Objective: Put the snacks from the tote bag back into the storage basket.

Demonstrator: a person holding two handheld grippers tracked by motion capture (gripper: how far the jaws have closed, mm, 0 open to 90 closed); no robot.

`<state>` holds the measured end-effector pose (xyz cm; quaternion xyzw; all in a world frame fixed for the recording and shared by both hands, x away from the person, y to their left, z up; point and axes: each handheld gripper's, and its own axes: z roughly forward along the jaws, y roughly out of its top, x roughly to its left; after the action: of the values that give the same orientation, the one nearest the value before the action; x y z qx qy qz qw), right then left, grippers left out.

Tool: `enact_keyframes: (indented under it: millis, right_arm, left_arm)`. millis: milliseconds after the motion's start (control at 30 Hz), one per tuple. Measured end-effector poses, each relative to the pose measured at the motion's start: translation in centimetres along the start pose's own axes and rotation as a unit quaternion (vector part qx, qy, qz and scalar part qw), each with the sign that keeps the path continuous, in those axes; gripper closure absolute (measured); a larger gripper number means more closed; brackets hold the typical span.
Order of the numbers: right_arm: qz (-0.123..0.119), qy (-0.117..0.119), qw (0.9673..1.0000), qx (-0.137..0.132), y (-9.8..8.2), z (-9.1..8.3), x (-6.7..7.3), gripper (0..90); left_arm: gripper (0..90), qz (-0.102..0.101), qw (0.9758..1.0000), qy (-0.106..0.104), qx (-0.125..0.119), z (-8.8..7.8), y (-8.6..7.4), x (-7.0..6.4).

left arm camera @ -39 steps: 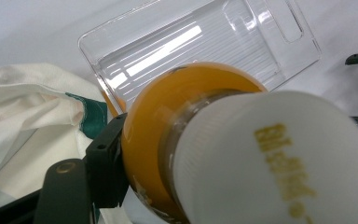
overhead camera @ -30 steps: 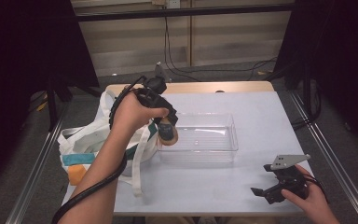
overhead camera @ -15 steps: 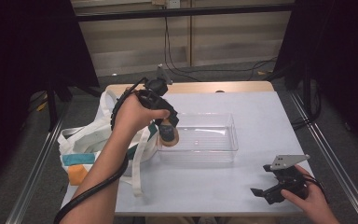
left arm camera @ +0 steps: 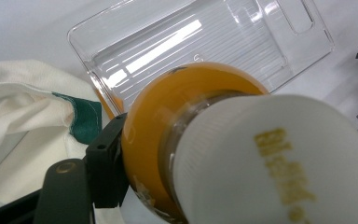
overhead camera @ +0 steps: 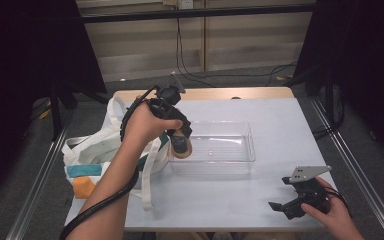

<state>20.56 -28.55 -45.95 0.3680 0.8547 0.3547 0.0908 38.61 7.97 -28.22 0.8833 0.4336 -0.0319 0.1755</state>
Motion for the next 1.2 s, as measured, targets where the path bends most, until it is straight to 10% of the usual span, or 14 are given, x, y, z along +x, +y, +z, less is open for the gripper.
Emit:
enact_keyframes:
  millis: [1200]
  right_arm:
    - [0.002, -0.002, 1.0, 0.002, 0.0, 0.0, 0.1, 1.9]
  left_arm:
    - [30.2, 0.0, 0.9999, 0.004, 0.013, 1.2, -0.4, 0.5]
